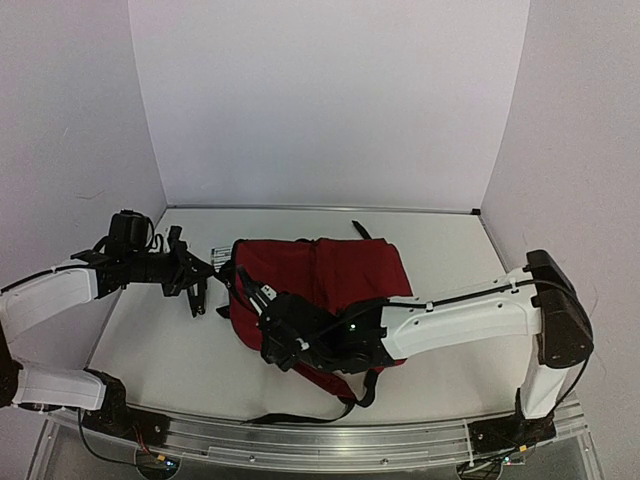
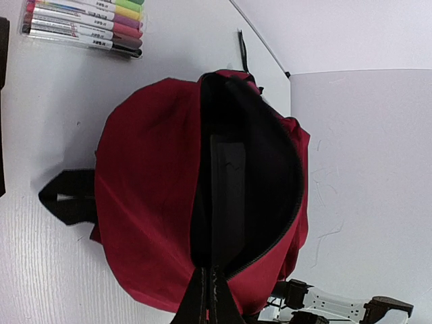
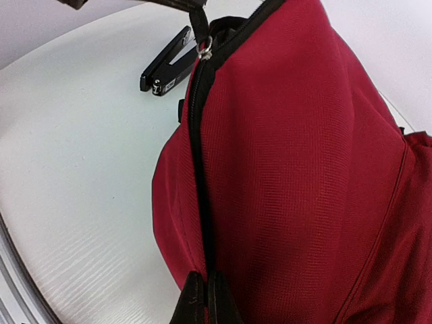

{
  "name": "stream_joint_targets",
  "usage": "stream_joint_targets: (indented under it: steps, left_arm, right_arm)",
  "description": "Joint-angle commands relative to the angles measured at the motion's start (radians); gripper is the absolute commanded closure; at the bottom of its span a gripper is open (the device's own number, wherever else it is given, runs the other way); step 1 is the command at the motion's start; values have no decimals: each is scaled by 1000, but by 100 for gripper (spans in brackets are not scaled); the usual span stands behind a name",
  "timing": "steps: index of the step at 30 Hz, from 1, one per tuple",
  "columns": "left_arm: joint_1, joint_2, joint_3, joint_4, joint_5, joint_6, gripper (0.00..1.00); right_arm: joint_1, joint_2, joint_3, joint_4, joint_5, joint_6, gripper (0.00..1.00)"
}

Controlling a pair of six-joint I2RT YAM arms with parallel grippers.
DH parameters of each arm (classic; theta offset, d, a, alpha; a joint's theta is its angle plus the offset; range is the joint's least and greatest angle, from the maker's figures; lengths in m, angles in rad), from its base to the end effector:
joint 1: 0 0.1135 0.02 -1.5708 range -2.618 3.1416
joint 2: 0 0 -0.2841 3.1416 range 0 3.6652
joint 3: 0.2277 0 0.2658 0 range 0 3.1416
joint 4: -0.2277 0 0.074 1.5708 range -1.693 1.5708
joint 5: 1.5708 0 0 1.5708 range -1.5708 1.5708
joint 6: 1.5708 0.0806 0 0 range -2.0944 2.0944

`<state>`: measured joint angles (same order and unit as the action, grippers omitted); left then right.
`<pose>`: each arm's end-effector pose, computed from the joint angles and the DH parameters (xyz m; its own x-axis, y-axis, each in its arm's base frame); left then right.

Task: Pack the student bag
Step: Zip the student bag at the center of the board.

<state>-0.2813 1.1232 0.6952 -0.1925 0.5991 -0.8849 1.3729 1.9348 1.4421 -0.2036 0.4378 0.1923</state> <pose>0.2486 -0.1191 0.2350 -0.8723 -0.4132 -0.2616 -0.0079 0.5467 -0.8373 0.1299 0.4742 0.2151 -0.2813 -0.5223 -0.8050 -0.7848 0.6080 -0.1203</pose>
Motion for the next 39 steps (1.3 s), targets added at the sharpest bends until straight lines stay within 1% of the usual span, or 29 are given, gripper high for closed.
stream_joint_targets:
  steps: [1, 7, 17, 19, 21, 22, 23, 24, 26, 27, 28, 35, 37, 39]
  left_arm:
    - [11, -3, 50, 25, -51, 23, 100]
    - [11, -30, 41, 25, -78, 46, 100]
    - [13, 8, 80, -10, -150, 103, 100]
    - [13, 12, 66, 35, -118, 102, 100]
    - [13, 22, 42, 101, -48, 93, 100]
    - [13, 33, 33, 131, 1, 90, 100]
    - [11, 43, 27, 152, 50, 88, 100]
    - [8, 53, 22, 164, 97, 89, 100]
    - [-13, 56, 14, 174, 138, 106, 100]
    - [-30, 49, 9, 173, 141, 115, 100]
    - [-47, 39, 3, 171, 141, 123, 100]
    - [-67, -28, -39, 154, 116, 125, 100]
    - [-68, -33, -47, 160, 117, 112, 100]
    - [-70, -36, -56, 167, 118, 100, 100]
  right_arm:
    - [31, -90, -92, -39, 1, 98, 100]
    - [59, -158, -172, -44, -5, 148, 100]
    - [115, -332, -313, -54, -57, 223, 100]
    - [118, -350, -333, -54, -64, 237, 100]
    - [120, -355, -338, -54, -65, 246, 99]
    - [120, -352, -332, -54, -60, 251, 94]
    - [120, -350, -321, -52, -51, 257, 85]
    - [120, -347, -306, -47, -39, 265, 73]
    - [120, -351, -288, -4, -33, 278, 47]
    - [120, -351, -276, 21, -27, 287, 39]
    - [120, -347, -261, 46, -18, 296, 33]
    - [120, -188, -65, 56, 85, 337, 10]
    - [120, -130, 4, 50, 102, 320, 6]
    - [120, -71, 84, 31, 129, 294, 5]
